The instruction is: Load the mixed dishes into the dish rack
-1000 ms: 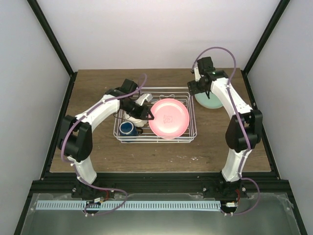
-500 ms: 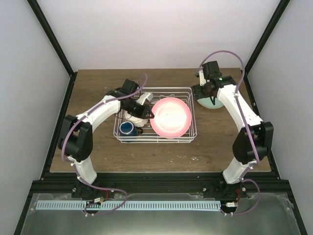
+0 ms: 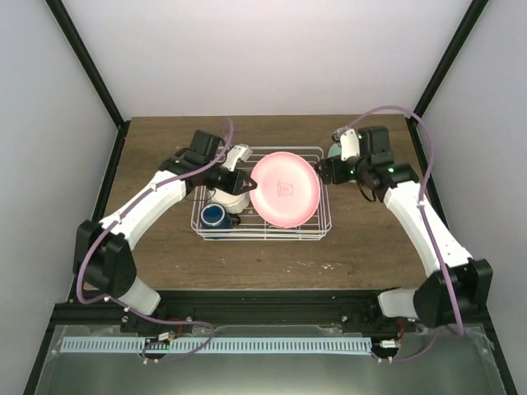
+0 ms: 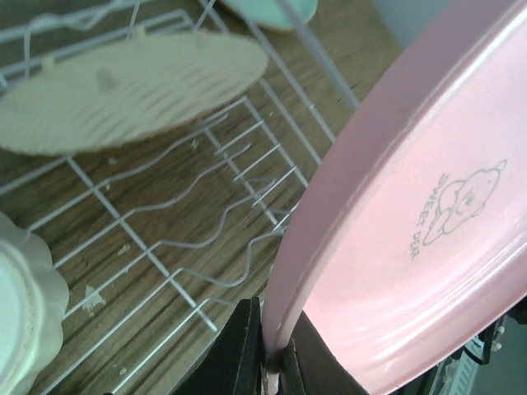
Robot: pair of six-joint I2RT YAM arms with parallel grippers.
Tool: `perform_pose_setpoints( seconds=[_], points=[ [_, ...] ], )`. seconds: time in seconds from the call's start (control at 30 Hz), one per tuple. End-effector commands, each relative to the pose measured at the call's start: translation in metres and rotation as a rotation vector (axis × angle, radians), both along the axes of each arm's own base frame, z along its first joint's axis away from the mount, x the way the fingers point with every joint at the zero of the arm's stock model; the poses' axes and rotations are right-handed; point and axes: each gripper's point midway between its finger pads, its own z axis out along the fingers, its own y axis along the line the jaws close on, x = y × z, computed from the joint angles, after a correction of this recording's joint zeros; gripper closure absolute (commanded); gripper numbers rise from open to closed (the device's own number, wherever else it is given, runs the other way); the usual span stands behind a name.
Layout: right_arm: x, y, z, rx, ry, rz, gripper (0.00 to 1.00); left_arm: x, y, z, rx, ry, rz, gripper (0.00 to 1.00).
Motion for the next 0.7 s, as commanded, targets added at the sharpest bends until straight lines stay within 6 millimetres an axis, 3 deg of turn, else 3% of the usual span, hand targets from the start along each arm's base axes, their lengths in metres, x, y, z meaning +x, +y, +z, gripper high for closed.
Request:
perform_pose_setpoints(
  seconds=[0.0,0.17,0.43,0.67],
  points=[
    [-0.021,0.026,0.037,0.148,-0.129,0.134,0.17,0.003,-0.003,0.038,-0.063,-0.114,0.021,1.00],
    [-0.037,0.028,0.059,0.176,-0.217,0.178,0.15,0.006,0.005,0.029,0.012,-0.107,0.038,1.00],
    [-0.042,0.022,0.077,0.144,-0.290,0.172,0.16,0.017,0.020,0.016,0.094,-0.124,0.099,1.00],
    [-0.044,0.030,0.065,0.160,-0.250,0.222,0.19,0.046,0.019,0.029,0.104,-0.169,0.132,1.00]
  ],
)
